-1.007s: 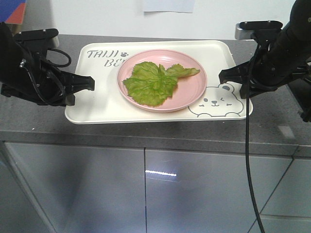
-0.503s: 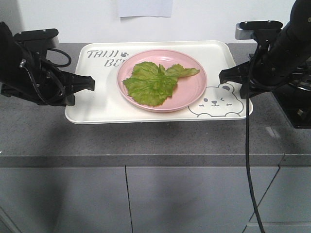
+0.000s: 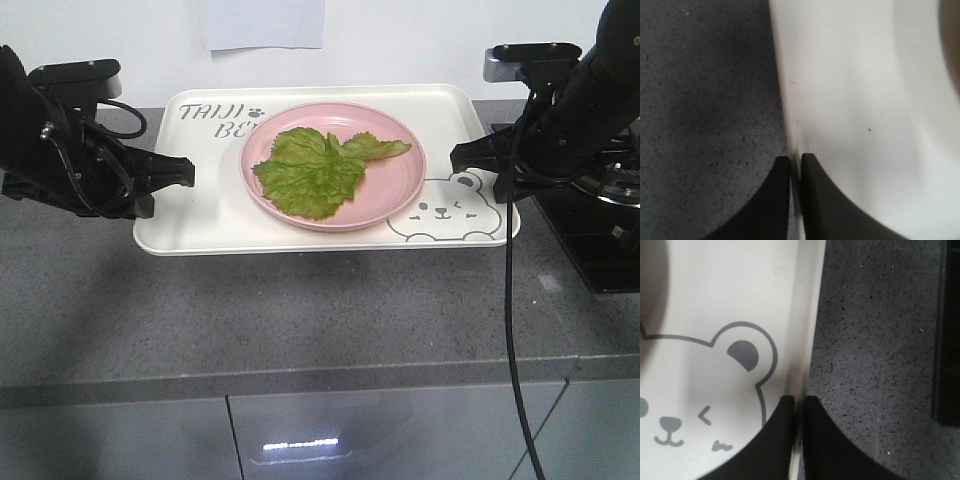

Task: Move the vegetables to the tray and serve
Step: 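Drive the base to the other counter carrying the tray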

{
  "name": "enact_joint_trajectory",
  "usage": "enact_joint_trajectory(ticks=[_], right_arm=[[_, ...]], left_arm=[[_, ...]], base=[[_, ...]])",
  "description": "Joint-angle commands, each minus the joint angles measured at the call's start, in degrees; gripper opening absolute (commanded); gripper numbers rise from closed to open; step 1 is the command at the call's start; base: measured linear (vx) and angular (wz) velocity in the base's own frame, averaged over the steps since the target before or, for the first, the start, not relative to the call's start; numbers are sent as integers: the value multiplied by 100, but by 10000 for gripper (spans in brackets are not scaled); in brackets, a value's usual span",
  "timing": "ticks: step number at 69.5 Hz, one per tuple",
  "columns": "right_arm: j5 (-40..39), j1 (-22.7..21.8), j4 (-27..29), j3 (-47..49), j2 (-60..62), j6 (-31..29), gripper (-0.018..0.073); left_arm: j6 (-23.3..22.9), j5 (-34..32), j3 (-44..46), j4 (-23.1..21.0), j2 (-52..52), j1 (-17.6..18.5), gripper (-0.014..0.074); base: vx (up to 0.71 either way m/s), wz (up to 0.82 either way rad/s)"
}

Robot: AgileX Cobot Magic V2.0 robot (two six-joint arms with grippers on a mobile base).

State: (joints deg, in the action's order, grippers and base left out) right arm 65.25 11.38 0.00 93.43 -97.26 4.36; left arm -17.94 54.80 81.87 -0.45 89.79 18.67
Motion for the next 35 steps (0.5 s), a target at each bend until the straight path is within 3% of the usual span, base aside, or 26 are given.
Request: enact_joint_trajectory(ticks=[1, 35], right_arm=[[-371, 58, 264, 175, 289, -118, -4], [-366, 58, 264, 175, 289, -118, -4]], left_arm=[[111, -438, 178, -273, -278, 92, -6], [111, -438, 178, -273, -278, 92, -6]], base=[[14, -9], [14, -2]])
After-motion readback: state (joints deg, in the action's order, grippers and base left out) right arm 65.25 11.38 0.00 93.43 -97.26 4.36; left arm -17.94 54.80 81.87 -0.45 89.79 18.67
